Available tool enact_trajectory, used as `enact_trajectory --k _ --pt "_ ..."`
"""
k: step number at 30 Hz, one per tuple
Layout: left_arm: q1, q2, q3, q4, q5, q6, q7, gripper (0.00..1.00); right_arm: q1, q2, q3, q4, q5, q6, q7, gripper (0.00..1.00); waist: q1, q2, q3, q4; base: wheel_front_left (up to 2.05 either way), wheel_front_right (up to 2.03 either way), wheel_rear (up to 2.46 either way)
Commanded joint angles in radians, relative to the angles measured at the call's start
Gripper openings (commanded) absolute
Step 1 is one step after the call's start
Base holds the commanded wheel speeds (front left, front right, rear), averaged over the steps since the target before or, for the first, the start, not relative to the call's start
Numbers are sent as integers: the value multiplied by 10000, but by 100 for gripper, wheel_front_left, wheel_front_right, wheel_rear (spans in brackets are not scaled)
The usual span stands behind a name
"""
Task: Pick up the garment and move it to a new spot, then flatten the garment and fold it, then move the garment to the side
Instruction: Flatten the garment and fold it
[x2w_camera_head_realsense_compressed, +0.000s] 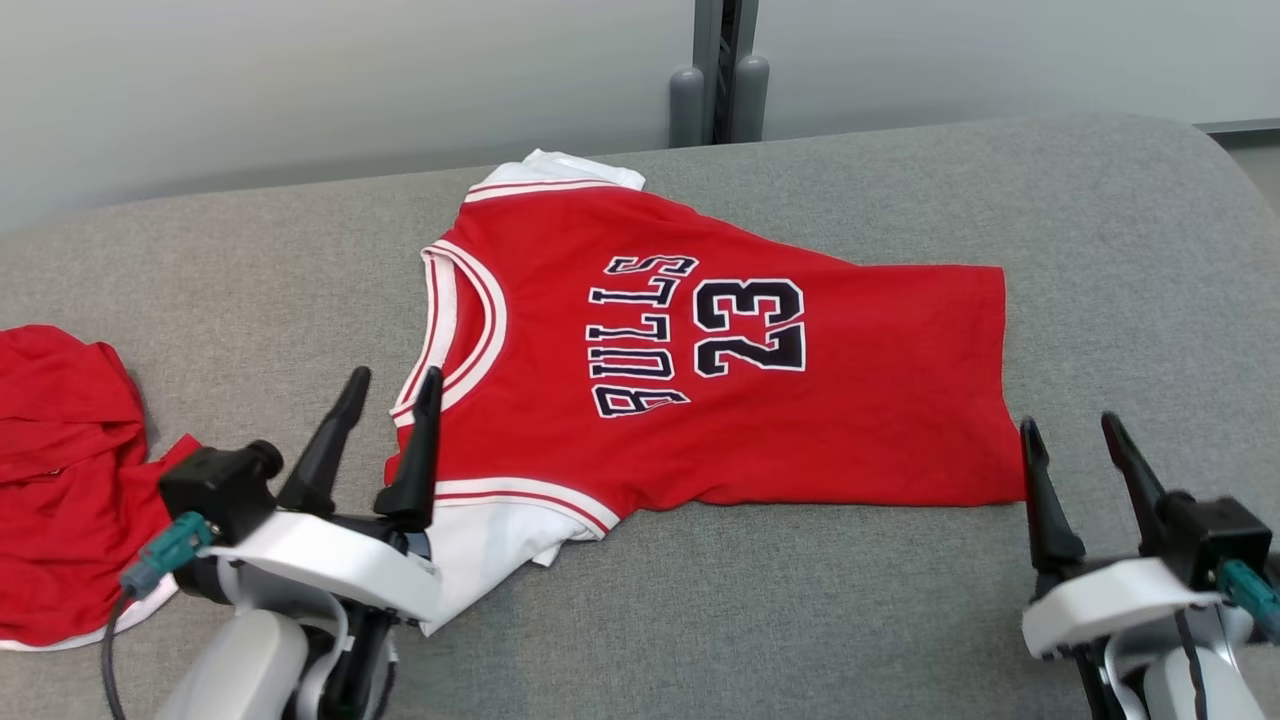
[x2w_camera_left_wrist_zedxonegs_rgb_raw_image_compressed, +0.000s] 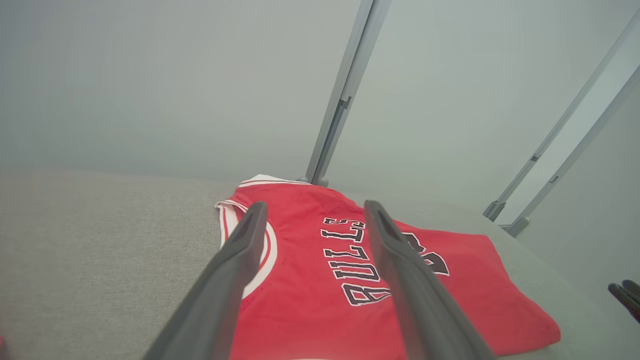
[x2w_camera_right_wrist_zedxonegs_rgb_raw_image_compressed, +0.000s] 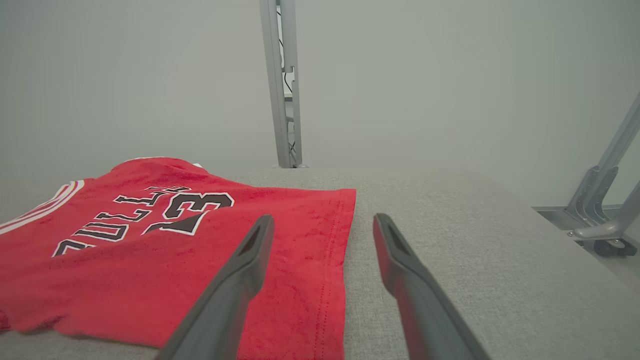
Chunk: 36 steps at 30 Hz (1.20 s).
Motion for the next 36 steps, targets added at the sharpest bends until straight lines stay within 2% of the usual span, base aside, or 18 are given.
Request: enact_trajectory --k 1,10,21,22,23,24,31,36 --pt "71 -147 -25 122 -57 -122 -164 100 198 -43 -189 337 -163 -3 -20 100 0 0 58 -6 0 0 0" --pt "-257 -431 -409 639 282 -443 -395 100 -88 -44 -739 2068 210 -3 -20 100 0 0 391 281 0 0 0" --pt "-402 -392 -478 964 357 -557 -464 100 -568 -131 -157 2475 720 -3 -18 100 0 0 544 548 0 0 0" --pt "-402 -398 -488 975 357 -557 -450 100 -585 -143 -66 2587 808 -3 -20 84 0 0 543 555 0 0 0" --pt "-402 -404 -496 986 361 -554 -452 100 -634 -187 24 2647 882 -3 -20 24 0 0 540 557 0 0 0" --pt "-405 -412 -504 997 362 -554 -455 100 -692 -236 66 2693 969 -4 -20 0 0 0 537 555 0 0 0" --pt "-402 -424 -476 1078 300 -531 -482 100 -806 -443 667 2456 1359 -3 -18 0 0 0 467 435 0 0 0" --pt "-322 -487 -405 1175 231 -537 -555 100 -647 -623 590 2137 1376 -3 -20 0 0 0 338 311 0 0 0"
